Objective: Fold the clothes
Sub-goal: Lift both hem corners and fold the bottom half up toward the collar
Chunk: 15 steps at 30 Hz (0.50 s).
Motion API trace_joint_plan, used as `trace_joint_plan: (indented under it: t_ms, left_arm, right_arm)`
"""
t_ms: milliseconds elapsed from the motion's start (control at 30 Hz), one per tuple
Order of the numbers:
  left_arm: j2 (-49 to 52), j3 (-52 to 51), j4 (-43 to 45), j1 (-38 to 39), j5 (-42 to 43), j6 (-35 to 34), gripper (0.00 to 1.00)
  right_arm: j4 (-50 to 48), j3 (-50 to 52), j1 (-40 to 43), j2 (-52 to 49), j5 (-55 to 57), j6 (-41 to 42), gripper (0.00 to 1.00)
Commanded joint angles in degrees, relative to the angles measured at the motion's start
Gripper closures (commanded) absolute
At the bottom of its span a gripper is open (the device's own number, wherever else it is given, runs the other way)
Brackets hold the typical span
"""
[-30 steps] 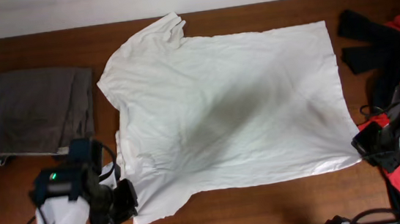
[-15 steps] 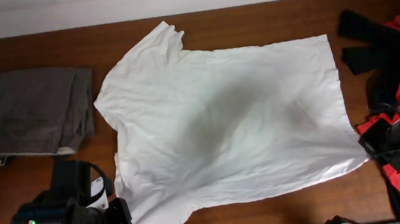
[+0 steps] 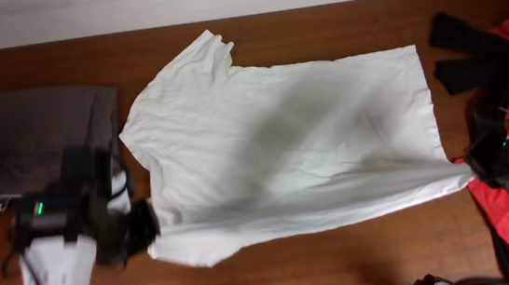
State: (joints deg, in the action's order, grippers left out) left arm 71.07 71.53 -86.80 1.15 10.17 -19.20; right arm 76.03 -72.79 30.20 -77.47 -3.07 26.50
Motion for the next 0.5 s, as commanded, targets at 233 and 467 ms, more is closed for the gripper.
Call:
trace_joint_plan:
  t_ms: [233,467]
  left_arm:
    - [12.7,10.9,13.5,0.2,-1.0,1.6,1.00]
    - [19.0,10.9,24.5,1.7,-1.1,2.8,1.00]
  right_arm:
    - [-2.6,-10.4,-5.1,-13.1,-1.0,-0.5,0.96]
    - [-9.9,-10.5,-8.9,-20.2,-1.0,-0.5,0.96]
